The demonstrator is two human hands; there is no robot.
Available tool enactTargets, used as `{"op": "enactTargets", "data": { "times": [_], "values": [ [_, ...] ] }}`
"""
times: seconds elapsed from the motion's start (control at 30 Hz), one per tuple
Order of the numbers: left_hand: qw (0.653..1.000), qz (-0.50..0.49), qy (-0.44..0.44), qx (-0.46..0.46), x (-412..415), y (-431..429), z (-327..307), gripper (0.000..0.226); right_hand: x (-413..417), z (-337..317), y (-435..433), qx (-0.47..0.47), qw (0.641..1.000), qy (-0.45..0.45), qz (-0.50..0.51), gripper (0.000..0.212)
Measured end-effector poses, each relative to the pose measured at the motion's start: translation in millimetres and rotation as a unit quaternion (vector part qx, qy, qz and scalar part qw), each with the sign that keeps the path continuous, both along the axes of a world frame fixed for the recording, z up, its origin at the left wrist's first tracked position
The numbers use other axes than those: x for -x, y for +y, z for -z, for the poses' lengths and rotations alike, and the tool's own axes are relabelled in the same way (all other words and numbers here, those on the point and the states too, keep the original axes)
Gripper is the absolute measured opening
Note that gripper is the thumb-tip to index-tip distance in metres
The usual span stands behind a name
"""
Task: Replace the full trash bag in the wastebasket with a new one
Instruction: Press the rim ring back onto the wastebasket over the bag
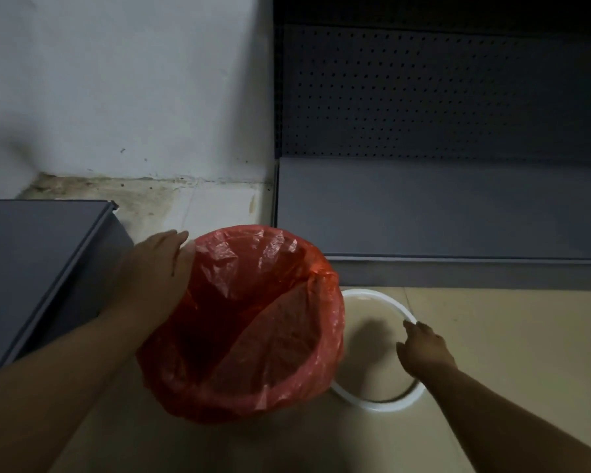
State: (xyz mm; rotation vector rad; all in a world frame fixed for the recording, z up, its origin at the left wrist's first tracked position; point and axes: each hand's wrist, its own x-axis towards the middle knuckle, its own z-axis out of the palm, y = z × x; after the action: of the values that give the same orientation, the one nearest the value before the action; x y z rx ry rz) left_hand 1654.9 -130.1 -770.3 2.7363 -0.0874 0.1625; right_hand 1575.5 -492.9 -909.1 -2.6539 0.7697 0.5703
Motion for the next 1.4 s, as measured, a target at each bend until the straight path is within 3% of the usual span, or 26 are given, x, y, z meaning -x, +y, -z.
{"op": "enactTargets", "data": {
  "times": [0.13,0.37,0.5,0.73,0.9,1.1,1.23,1.4],
  "values": [
    [0.999,0.003,-0.006,-0.046,-3,-15,-7,0.043,9,26,-11,-0.004,0.997,0.074,0.021,0.055],
    [0.997,-0.001,-0.007,-0.076,-6,-21,-11,0.044,15,69,-29,0.008,0.979,0.136,0.148,0.056],
    [0.997,-0.007,0.000,-0.072,-8,-22,-15,0.045,6,105,-44,-0.012,0.966,0.205,0.156,0.060],
    [0.997,-0.014,0.010,-0.074,-7,-27,-16,0.046,3,71,-27,-0.067,0.974,0.097,0.192,0.040],
    [0.997,-0.014,0.013,-0.079,-3,-26,-18,0.047,10,52,-24,-0.009,0.982,-0.039,0.184,0.028],
    [0.998,-0.013,0.005,-0.062,4,-30,-26,0.047,14,18,-36,-0.004,0.978,-0.101,0.181,0.029],
    [0.999,0.007,-0.011,-0.050,10,-33,-34,0.065,16,-14,-45,0.002,0.974,-0.144,0.177,0.027],
    [0.999,0.002,-0.015,-0.044,17,-46,-45,0.047,16,-55,-50,-0.005,0.960,-0.215,0.177,0.030]
  ]
}}
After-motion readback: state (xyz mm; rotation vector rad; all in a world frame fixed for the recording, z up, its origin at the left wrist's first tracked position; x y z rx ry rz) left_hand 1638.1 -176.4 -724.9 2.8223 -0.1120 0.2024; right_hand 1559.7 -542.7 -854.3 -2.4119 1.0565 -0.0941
